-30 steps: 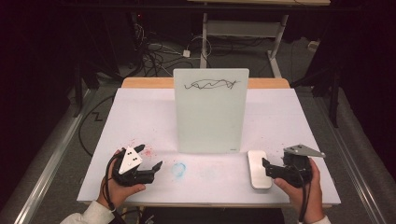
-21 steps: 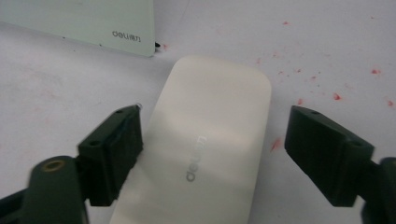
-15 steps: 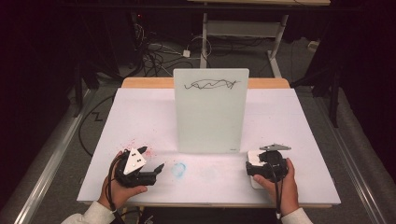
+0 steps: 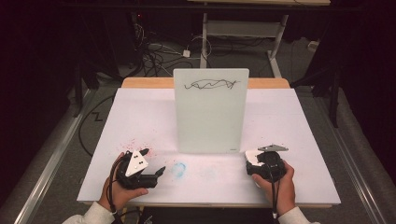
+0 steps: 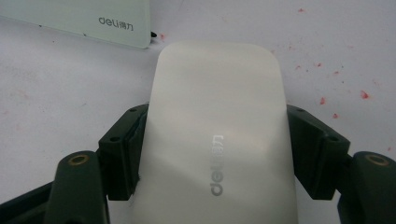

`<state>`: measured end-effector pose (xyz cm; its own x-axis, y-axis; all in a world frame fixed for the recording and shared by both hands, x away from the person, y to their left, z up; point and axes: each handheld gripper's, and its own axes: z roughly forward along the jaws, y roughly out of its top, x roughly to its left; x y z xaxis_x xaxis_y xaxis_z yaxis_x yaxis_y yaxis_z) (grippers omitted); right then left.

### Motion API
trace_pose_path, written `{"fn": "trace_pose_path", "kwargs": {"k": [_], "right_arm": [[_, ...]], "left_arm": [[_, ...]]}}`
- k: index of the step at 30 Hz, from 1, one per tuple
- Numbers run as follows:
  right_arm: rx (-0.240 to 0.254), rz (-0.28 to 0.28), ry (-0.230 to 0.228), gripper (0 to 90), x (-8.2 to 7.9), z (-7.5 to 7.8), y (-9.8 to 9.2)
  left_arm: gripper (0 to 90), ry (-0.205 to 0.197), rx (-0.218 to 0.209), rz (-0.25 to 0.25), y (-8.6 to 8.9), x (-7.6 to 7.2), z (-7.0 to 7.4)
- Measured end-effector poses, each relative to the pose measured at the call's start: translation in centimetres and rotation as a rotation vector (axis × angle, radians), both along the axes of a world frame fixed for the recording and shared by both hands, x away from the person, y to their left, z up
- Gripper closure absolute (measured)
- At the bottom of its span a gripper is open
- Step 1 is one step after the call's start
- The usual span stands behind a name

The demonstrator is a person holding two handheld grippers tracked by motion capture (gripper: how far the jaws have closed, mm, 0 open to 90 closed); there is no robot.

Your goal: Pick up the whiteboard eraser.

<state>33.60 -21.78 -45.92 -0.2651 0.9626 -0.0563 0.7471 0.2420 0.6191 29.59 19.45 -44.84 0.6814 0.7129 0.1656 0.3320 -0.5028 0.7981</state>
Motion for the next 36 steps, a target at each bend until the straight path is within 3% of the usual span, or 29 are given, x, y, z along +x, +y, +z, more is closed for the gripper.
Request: {"fn": "trace_pose_path", "kwargs": {"k": [4, 7, 14, 17, 18, 23, 30, 36], "right_arm": [[0.005, 0.008, -0.018, 30.4, 0.0, 0.2, -0.2], [-0.006, 0.031, -0.065, 30.6, -0.2, 0.7, -0.4], [-0.005, 0.076, -0.096, 30.7, 0.1, 1.3, -1.1], [0.001, 0.100, -0.132, 30.7, 0.4, 2.0, -1.5], [-0.004, 0.121, -0.162, 30.7, 0.5, 2.4, -1.7], [-0.009, 0.155, -0.206, 30.6, 1.2, 3.1, -2.3], [0.003, 0.176, -0.248, 30.6, 1.8, 3.7, -3.1], [-0.003, 0.184, -0.290, 30.6, 1.4, 4.2, -3.5]], "left_arm": [[17.0, 0.004, 0.005, -0.003, -0.1, 0.1, -0.1], [17.0, -0.001, 0.009, -0.007, -0.1, 0.1, -0.1], [17.0, 0.002, 0.007, 0.011, 0.2, 0.6, -0.3], [17.0, -0.005, -0.003, 0.026, 0.5, 0.7, -0.3], [17.0, -0.005, -0.007, 0.029, 0.6, 0.8, -0.3], [17.0, -0.005, 0.001, 0.056, 1.2, 1.4, -0.5], [17.0, 0.000, 0.007, 0.067, 1.5, 1.6, -0.7], [17.0, 0.002, 0.002, 0.056, 1.4, 1.5, -0.8]]}}
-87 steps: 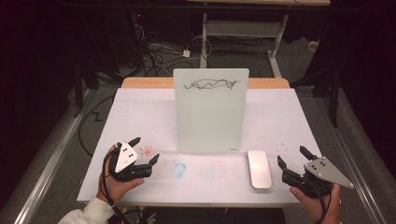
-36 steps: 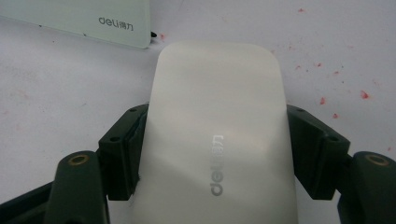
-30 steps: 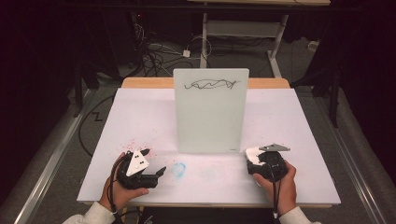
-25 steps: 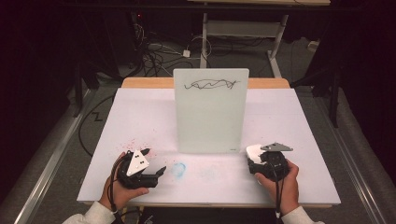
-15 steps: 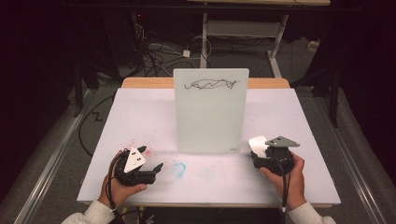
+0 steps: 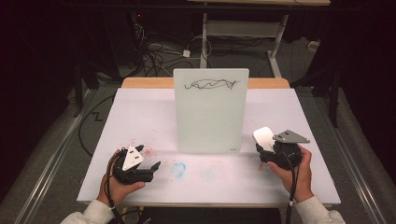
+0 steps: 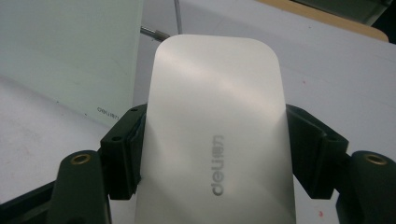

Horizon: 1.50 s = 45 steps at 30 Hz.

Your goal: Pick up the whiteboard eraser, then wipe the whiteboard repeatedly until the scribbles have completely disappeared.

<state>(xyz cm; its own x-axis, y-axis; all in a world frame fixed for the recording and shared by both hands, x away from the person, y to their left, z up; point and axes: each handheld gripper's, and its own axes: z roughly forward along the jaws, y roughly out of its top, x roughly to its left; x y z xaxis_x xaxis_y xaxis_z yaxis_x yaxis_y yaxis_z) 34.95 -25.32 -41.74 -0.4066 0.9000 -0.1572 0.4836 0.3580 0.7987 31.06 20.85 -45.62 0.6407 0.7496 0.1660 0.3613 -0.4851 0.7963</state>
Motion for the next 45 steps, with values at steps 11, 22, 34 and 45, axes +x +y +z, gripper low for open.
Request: {"fn": "trace_pose_path", "kwargs": {"k": [11, 22, 34, 45], "right_arm": [[-0.020, 0.038, -0.068, 30.6, -0.5, 0.6, 0.0], [-0.013, 0.074, -0.126, 30.7, -0.6, 1.2, 0.2], [-0.044, 0.124, -0.195, 30.6, -0.6, 2.4, 1.4], [-0.134, 0.149, -0.405, 30.7, 1.8, 5.3, 5.3]], "left_arm": [[17.0, -0.003, 0.005, -0.018, -0.2, 0.2, 0.0], [17.0, -0.028, 0.027, -0.021, 0.0, -0.2, 0.0], [17.0, -0.019, 0.038, -0.020, 0.0, -0.3, -0.1], [17.0, -0.014, 0.042, -0.024, -0.3, -0.3, -0.1]]}}
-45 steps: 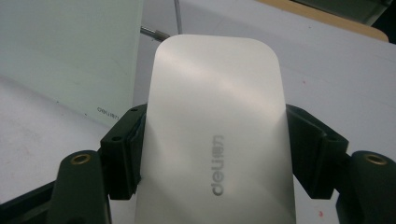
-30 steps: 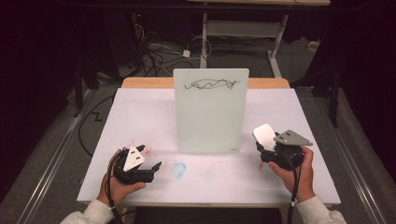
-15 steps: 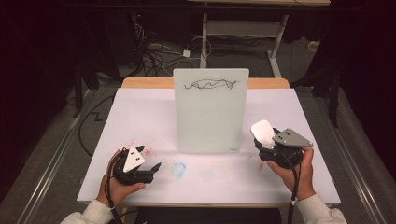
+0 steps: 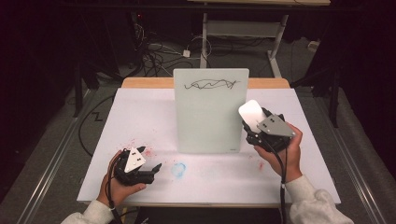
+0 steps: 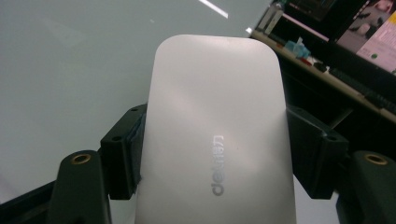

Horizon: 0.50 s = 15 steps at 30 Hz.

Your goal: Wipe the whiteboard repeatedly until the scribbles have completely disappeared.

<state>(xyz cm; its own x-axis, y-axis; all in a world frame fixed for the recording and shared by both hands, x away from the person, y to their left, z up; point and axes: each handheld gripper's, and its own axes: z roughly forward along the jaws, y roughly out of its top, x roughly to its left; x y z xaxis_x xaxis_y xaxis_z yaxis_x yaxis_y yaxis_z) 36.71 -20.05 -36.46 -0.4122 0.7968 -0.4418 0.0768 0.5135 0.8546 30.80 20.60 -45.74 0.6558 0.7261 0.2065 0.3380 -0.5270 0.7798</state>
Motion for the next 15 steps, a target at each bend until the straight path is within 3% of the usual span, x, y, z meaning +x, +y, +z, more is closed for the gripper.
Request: {"fn": "trace_pose_path", "kwargs": {"k": [9, 10, 15], "right_arm": [[-0.046, 0.013, -0.099, 30.6, 2.4, 1.8, 4.1], [-0.062, -0.001, -0.134, 30.6, 2.7, 1.9, 4.9], [-0.087, -0.043, -0.183, 30.7, 3.3, 2.0, 6.0]], "left_arm": [[17.0, 0.015, -0.011, 0.010, 0.2, -0.2, -0.1], [17.0, 0.016, -0.010, 0.008, 0.2, -0.2, -0.1], [17.0, 0.003, -0.008, 0.001, 0.2, -0.3, 0.0]]}}
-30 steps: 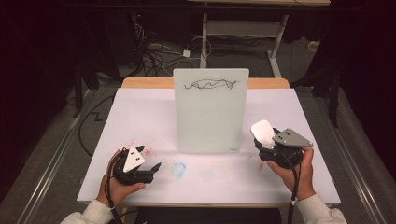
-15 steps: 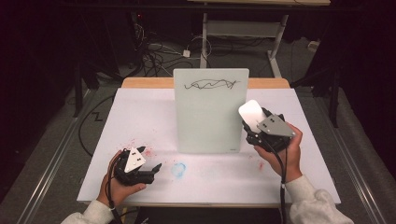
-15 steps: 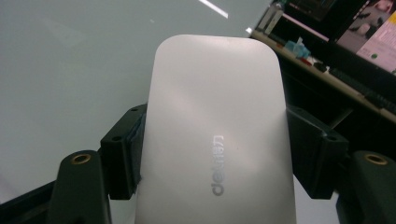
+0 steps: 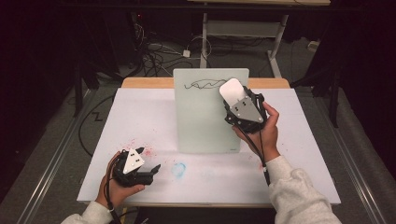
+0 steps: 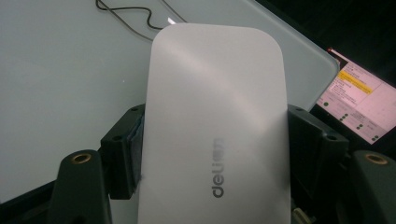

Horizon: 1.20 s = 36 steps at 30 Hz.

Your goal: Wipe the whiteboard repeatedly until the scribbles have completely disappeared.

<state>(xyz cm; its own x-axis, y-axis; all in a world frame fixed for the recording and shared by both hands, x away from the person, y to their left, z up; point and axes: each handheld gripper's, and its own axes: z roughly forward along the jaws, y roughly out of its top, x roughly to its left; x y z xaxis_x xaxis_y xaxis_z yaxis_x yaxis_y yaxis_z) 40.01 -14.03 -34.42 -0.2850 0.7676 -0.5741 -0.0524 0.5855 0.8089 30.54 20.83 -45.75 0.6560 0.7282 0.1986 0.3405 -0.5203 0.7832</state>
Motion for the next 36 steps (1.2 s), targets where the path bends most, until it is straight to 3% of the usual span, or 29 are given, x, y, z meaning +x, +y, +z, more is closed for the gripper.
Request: {"fn": "trace_pose_path", "kwargs": {"k": [6, 9, 11, 14, 18, 23, 31, 36], "right_arm": [[0.001, -0.017, -0.020, 30.9, 0.3, -0.7, 0.8], [-0.001, 0.002, -0.008, 30.9, 0.2, -0.9, 1.1], [-0.024, -0.008, -0.012, 30.9, 0.1, -1.0, 1.2], [-0.016, -0.025, -0.019, 30.9, 0.2, -0.9, 1.0], [0.044, -0.074, -0.028, 30.9, 0.4, -0.5, 0.0], [0.103, -0.086, -0.023, 30.9, 0.5, -0.1, -0.8], [0.099, -0.066, -0.017, 30.9, 0.6, 0.2, 0.3], [0.054, -0.043, -0.014, 31.0, 0.4, -0.4, 1.9]], "left_arm": [[17.0, 0.020, 0.001, -0.006, -0.1, 0.0, -0.2], [17.0, 0.017, 0.002, -0.008, -0.2, -0.1, -0.1], [17.0, 0.006, 0.006, -0.011, -0.2, 0.0, -0.1], [17.0, 0.003, 0.005, -0.012, -0.2, -0.1, 0.0], [17.0, -0.006, 0.002, -0.015, -0.1, -0.2, 0.0], [17.1, -0.004, 0.004, -0.018, -0.2, -0.2, 0.0], [17.3, 0.008, -0.002, -0.016, -0.3, -0.2, 0.0], [17.3, 0.008, 0.002, -0.015, -0.3, -0.2, -0.1]]}}
